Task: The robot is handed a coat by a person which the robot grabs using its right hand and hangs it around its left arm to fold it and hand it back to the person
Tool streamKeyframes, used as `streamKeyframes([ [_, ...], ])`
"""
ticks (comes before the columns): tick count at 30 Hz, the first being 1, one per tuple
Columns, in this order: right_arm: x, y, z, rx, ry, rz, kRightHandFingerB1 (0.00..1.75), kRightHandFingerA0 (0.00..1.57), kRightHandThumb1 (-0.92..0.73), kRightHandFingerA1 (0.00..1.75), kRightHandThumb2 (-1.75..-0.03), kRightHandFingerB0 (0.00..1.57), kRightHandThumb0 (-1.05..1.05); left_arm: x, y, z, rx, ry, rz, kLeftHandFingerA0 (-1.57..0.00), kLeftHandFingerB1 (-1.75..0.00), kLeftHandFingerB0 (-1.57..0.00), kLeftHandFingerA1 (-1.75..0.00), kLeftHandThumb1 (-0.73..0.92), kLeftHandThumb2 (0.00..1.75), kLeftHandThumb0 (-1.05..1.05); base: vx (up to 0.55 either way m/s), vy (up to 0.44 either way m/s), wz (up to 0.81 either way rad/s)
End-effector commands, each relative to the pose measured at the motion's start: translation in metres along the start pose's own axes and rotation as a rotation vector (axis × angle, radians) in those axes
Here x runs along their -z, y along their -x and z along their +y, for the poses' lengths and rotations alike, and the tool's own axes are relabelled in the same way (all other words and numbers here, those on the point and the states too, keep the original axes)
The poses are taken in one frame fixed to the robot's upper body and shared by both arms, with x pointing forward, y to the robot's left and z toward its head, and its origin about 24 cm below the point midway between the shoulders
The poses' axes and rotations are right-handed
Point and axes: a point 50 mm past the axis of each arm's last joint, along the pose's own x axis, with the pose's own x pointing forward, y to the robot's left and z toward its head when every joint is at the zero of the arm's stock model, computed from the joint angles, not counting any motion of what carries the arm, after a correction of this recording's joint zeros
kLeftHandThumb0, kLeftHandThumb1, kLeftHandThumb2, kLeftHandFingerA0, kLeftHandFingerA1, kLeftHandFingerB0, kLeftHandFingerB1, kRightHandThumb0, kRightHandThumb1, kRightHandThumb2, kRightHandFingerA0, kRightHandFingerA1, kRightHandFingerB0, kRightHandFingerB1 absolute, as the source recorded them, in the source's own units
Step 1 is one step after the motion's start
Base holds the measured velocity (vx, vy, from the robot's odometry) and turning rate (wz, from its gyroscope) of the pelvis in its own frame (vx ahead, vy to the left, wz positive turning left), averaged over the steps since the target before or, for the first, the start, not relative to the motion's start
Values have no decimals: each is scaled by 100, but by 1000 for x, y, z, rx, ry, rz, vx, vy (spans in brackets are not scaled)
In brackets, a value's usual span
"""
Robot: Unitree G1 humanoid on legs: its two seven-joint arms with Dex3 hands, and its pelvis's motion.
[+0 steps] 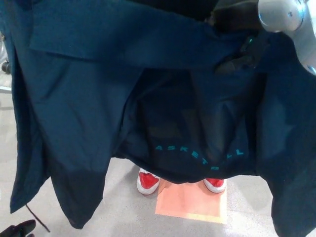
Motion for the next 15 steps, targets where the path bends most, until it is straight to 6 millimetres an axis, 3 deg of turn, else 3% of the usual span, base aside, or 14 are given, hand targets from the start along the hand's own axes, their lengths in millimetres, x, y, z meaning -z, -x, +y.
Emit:
streamKeyframes([
  [1, 5, -14, 22, 184, -52, -59, 58, 59, -77, 65, -112, 44, -42, -3, 4, 10, -34, 17, -30, -5, -38, -4, -41, 74, 106, -69, 0, 0, 0],
  [2, 5, -16, 24, 200, -80, -63, 62, 67, -72, 69, -109, 52, -34, -3, 4, 9, -33, 19, -31, -4, -36, -4, -40, 74, 107, -68, 0, 0, 0],
  [4, 6, -19, 31, 280, -166, -93, 64, 67, -68, 71, -106, 54, -28, -2, 4, 9, -25, 32, -34, -4, -34, -3, -40, 74, 107, -68, 0, 0, 0],
  [5, 7, -20, 33, 305, -208, -105, 52, 82, -87, 62, -65, 67, -30, -2, 4, 8, -20, 30, -37, -3, -32, -2, -38, 75, 108, -69, 0, 0, 0],
  [6, 9, -23, 37, 369, -302, -126, 62, 91, -89, 72, -66, 78, -30, -2, 5, 7, -13, 31, -37, -6, -28, -6, -36, 77, 106, -77, 0, 0, 0],
  [7, 10, -25, 38, 401, -358, -134, 65, 101, -90, 66, -66, 87, -32, -1, 5, 7, -9, 32, -34, -6, -28, -6, -36, 77, 106, -77, 0, 0, 0],
  [9, 12, -26, 38, 461, -383, -151, 67, 105, -87, 68, -65, 87, -29, 0, 5, 7, -11, 25, -29, -3, -32, -2, -38, 75, 108, -69, 0, 0, 0],
  [10, 13, -27, 37, 516, -417, -146, 72, 101, -83, 90, -64, 84, -30, 0, 5, 7, -20, 18, -27, -11, -26, -8, -30, 92, 70, -70, 0, 0, 0],
  [11, 15, -28, 37, 554, -442, -138, 60, 96, -83, 84, -64, 76, -31, -1, 4, 7, -26, 19, -29, -5, -37, -3, -44, 73, 106, -72, 0, 0, 0],
  [12, 18, -29, 36, 587, -461, -127, 65, 92, -83, 102, -64, 77, -29, -1, 4, 7, -28, 27, -32, -5, -37, -3, -44, 73, 106, -71, 0, 0, 0],
  [13, 19, -29, 35, 606, -470, -122, 65, 92, -83, 102, -64, 77, -29, -1, 4, 7, -28, 32, -33, -5, -37, -3, -44, 73, 106, -71, 0, 0, 0],
  [14, 22, -30, 32, 624, -487, -106, 77, 88, -86, 120, -66, 76, -32, -2, 4, 7, -29, 40, -39, -6, -36, -2, -44, 73, 105, -72, 0, 0, 0],
  [15, 25, -29, 26, 653, -501, -84, 75, 83, -88, 100, -66, 72, -35, -3, 3, 7, -30, 52, -44, -11, -35, 0, -46, 73, 104, -74, 0, 0, 0],
])
